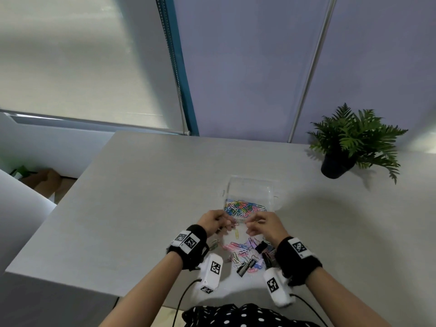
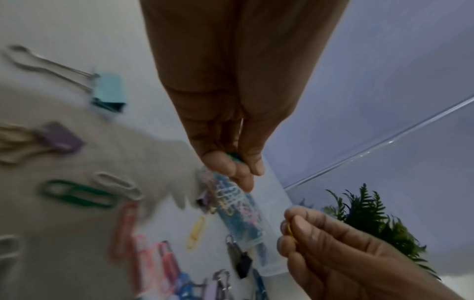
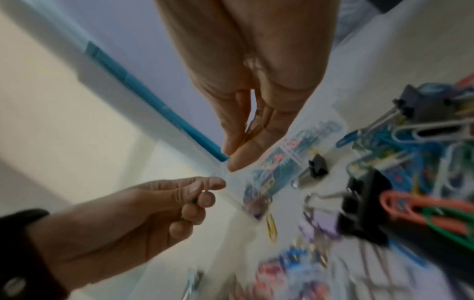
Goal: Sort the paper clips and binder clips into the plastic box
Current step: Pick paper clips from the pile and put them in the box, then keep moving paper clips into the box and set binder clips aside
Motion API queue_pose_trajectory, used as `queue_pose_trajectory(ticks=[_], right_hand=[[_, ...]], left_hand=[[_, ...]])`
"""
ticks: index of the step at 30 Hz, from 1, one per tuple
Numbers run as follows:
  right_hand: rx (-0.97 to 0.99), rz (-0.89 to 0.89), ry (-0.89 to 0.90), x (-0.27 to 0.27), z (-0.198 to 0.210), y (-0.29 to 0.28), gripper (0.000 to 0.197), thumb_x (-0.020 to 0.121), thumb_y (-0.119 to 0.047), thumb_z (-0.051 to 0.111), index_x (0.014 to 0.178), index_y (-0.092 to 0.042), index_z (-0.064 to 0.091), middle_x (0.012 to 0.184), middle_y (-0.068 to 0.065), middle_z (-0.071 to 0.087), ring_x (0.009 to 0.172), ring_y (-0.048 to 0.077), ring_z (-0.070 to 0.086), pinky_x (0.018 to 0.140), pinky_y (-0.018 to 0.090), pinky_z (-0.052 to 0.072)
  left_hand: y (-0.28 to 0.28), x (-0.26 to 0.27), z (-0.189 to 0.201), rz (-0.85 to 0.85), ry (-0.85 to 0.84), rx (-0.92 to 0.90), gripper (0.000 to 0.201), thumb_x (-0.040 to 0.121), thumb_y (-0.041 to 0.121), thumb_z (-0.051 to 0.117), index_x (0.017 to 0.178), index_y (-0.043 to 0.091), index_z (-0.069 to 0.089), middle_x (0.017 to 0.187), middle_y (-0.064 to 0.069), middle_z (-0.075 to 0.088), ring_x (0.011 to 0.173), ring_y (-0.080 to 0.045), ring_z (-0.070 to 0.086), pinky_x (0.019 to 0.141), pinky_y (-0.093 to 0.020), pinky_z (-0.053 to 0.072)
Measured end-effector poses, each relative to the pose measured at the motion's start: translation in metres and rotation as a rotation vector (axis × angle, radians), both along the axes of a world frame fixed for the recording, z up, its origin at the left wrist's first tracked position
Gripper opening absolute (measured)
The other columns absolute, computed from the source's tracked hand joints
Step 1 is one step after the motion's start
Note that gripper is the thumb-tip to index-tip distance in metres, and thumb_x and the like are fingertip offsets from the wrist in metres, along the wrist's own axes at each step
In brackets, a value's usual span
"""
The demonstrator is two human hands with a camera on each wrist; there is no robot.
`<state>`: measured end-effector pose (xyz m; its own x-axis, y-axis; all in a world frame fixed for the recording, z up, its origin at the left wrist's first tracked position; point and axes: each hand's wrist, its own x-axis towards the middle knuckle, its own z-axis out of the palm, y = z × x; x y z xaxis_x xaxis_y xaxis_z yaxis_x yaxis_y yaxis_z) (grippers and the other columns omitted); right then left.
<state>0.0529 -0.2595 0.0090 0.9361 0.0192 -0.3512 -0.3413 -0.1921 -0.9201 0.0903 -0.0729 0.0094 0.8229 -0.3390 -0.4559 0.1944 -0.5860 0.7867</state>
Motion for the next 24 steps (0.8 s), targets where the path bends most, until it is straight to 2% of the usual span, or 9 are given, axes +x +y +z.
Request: queue_pose_trajectory(ticks=[2, 5, 6, 8, 9, 11, 14, 19, 24], right_hand=[[0.006, -0.055, -0.020, 0.010, 0.006, -0.008, 0.010, 0.080, 0.007, 0.060, 0.076, -0.001, 0.064, 0.064, 0.008, 0.063, 0.051, 0.012, 0.062, 0.052, 0.014, 0.052], [-0.015, -0.096, -0.060, 0.031, 0.006, -0.019, 0.016, 0.082, 0.007, 0.059, 0.072, -0.004, 0.062, 0.065, 0.009, 0.062, 0.060, 0.022, 0.061, 0.055, 0.015, 0.053], [-0.055, -0.103, -0.075, 0.038, 0.004, -0.022, 0.015, 0.082, 0.007, 0.058, 0.073, -0.005, 0.063, 0.068, 0.011, 0.063, 0.066, 0.025, 0.062, 0.062, 0.020, 0.055], [-0.221, -0.064, -0.115, 0.047, 0.003, -0.026, 0.010, 0.081, 0.004, 0.059, 0.081, -0.002, 0.067, 0.078, 0.013, 0.066, 0.078, 0.026, 0.063, 0.078, 0.029, 0.054], [-0.331, -0.014, -0.137, 0.048, 0.004, -0.027, 0.011, 0.081, 0.002, 0.059, 0.086, -0.001, 0.068, 0.083, 0.012, 0.066, 0.081, 0.023, 0.062, 0.082, 0.028, 0.050], [-0.535, 0.101, -0.190, 0.045, 0.004, -0.028, 0.015, 0.083, -0.001, 0.057, 0.093, -0.003, 0.068, 0.092, 0.009, 0.067, 0.088, 0.021, 0.060, 0.087, 0.027, 0.046], [-0.656, 0.215, -0.322, 0.031, 0.008, -0.022, 0.015, 0.086, -0.002, 0.052, 0.092, -0.005, 0.066, 0.099, 0.010, 0.067, 0.094, 0.024, 0.059, 0.089, 0.036, 0.047], [-0.701, 0.510, -0.369, 0.003, 0.005, 0.009, 0.013, 0.090, -0.015, 0.053, 0.097, -0.010, 0.061, 0.104, 0.006, 0.062, 0.092, 0.014, 0.053, 0.086, 0.027, 0.045], [-0.883, 0.679, -0.245, -0.011, -0.015, 0.040, 0.033, 0.087, -0.033, 0.057, 0.110, -0.009, 0.052, 0.116, 0.005, 0.051, 0.107, 0.020, 0.048, 0.087, 0.036, 0.046]], left_hand=[[-0.015, 0.011, 0.007, 0.020, -0.007, -0.038, 0.014, 0.091, 0.000, 0.049, 0.095, 0.001, 0.062, 0.061, 0.005, 0.063, 0.043, 0.003, 0.057, 0.044, -0.011, 0.045], [-0.040, 0.029, 0.019, 0.077, -0.041, -0.018, 0.018, 0.091, 0.007, 0.053, 0.075, 0.012, 0.060, 0.049, 0.005, 0.061, 0.045, -0.004, 0.056, 0.054, -0.019, 0.050], [-0.049, 0.033, 0.024, 0.052, -0.055, 0.010, 0.016, 0.091, 0.011, 0.054, 0.077, 0.010, 0.062, 0.059, -0.001, 0.066, 0.055, -0.011, 0.058, 0.064, -0.025, 0.053], [-0.059, 0.039, 0.029, -0.085, -0.099, 0.140, 0.021, 0.093, 0.018, 0.052, 0.100, 0.004, 0.066, 0.097, -0.017, 0.069, 0.085, -0.022, 0.061, 0.087, -0.032, 0.048], [-0.060, 0.041, 0.031, -0.153, -0.130, 0.217, 0.027, 0.094, 0.020, 0.050, 0.113, 0.005, 0.062, 0.114, -0.017, 0.065, 0.102, -0.024, 0.060, 0.095, -0.031, 0.044], [-0.056, 0.038, 0.036, -0.216, -0.195, 0.252, 0.033, 0.094, 0.016, 0.049, 0.126, 0.008, 0.054, 0.128, -0.013, 0.059, 0.119, -0.024, 0.054, 0.102, -0.028, 0.038], [-0.033, 0.023, 0.043, -0.219, -0.313, 0.205, 0.032, 0.092, 0.004, 0.048, 0.122, 0.007, 0.056, 0.118, -0.012, 0.065, 0.111, -0.022, 0.060, 0.097, -0.023, 0.041], [0.022, -0.017, 0.027, -0.239, -0.270, 0.314, 0.022, 0.090, 0.005, 0.051, 0.109, 0.005, 0.061, 0.106, -0.012, 0.068, 0.090, -0.022, 0.065, 0.081, -0.021, 0.049], [0.040, -0.075, -0.007, -0.373, -0.210, 0.577, 0.071, 0.078, 0.018, 0.068, 0.137, 0.006, 0.029, 0.130, -0.012, 0.041, 0.114, -0.025, 0.048, 0.100, -0.028, 0.040]])
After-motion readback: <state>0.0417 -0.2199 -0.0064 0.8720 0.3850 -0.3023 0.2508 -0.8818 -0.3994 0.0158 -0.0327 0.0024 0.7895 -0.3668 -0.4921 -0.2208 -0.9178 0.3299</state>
